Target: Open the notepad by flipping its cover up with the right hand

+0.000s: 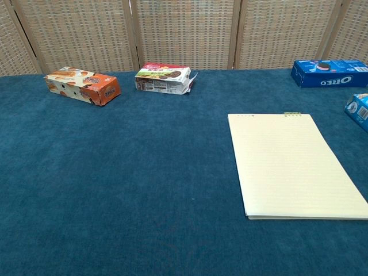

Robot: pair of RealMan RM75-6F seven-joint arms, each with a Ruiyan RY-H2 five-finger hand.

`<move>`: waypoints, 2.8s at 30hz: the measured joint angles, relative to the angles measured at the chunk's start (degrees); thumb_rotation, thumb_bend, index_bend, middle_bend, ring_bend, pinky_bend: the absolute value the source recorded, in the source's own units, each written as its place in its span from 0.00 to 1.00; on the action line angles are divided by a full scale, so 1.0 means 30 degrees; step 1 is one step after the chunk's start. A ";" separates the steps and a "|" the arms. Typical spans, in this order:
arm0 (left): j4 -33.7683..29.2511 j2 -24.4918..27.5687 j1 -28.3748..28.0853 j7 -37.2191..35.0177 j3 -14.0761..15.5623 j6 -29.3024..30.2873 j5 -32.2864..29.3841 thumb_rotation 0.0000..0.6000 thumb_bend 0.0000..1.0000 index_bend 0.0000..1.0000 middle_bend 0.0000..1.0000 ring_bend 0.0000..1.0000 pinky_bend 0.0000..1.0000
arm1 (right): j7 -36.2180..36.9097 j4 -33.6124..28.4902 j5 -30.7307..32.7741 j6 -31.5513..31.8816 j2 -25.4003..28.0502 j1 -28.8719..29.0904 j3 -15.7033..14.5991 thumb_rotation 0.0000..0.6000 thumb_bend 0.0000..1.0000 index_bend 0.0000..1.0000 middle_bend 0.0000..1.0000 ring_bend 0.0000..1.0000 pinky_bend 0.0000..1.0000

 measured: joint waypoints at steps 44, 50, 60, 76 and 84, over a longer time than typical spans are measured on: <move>-0.0515 -0.0201 -0.0577 0.1086 -0.0390 -0.1398 -0.1355 1.00 0.00 0.00 0.00 0.00 0.00 | -0.1085 0.7288 -0.1417 -0.9160 -0.6477 0.5811 -0.1307 1.00 0.40 0.09 0.02 0.00 0.00; -0.0532 -0.0204 -0.0605 0.1131 -0.0393 -0.1465 -0.1402 1.00 0.00 0.00 0.00 0.00 0.00 | -0.1822 0.7386 -0.1340 -0.9768 -0.7076 0.6164 -0.1461 1.00 0.41 0.09 0.02 0.00 0.00; -0.0553 -0.0164 -0.0645 0.1027 -0.0434 -0.1566 -0.1566 1.00 0.00 0.00 0.00 0.00 0.00 | -0.2643 0.7530 -0.0723 -1.0617 -0.7942 0.6617 -0.1626 1.00 0.41 0.10 0.02 0.00 0.00; -0.0577 -0.0126 -0.0661 0.0948 -0.0469 -0.1589 -0.1667 1.00 0.00 0.00 0.00 0.00 0.00 | -0.3339 0.8153 0.0042 -1.0971 -0.8573 0.6933 -0.1692 1.00 0.41 0.11 0.03 0.00 0.00; -0.0594 -0.0138 -0.0694 0.0986 -0.0481 -0.1670 -0.1748 1.00 0.00 0.00 0.00 0.00 0.00 | -0.3298 0.8900 0.0339 -1.0847 -0.8977 0.7024 -0.1632 1.00 0.46 0.15 0.09 0.00 0.00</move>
